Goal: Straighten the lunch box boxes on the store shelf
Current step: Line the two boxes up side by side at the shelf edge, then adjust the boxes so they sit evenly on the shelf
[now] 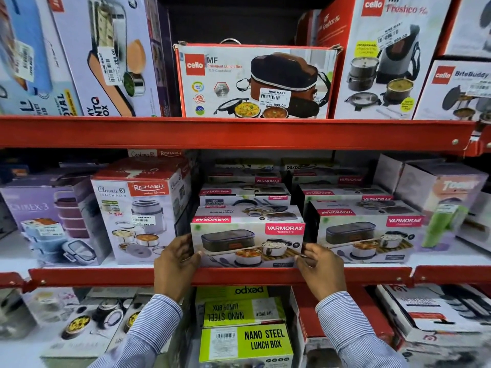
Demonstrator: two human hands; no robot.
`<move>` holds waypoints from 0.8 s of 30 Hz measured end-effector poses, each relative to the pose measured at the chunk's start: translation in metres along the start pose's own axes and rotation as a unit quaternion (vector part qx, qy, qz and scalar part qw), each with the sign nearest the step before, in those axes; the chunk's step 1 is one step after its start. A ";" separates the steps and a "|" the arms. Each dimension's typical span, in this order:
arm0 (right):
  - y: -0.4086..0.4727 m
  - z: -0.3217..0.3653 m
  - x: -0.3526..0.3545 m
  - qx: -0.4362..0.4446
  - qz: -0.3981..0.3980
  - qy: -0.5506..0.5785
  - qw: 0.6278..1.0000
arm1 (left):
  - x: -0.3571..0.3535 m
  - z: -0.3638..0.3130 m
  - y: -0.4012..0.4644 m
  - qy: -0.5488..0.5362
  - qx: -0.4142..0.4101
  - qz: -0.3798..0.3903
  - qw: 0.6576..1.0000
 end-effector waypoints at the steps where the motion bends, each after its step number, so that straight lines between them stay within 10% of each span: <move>1: -0.001 0.000 0.000 0.001 -0.002 -0.002 1.000 | 0.000 -0.001 -0.001 -0.005 0.005 0.001 1.000; 15: -0.021 -0.029 0.059 0.004 -0.126 0.087 0.988 | -0.015 -0.070 -0.057 0.035 -0.246 -0.141 0.958; 24: 0.006 -0.101 0.146 0.030 -0.197 0.102 0.975 | -0.143 -0.112 -0.118 -0.034 -0.200 -0.060 0.977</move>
Point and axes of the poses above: each hand's wrist, its own y-axis towards the middle knuckle, its own x-axis out of the back of the hand, z = x × y, the point moved 3 cm from there along y, towards the middle knuckle
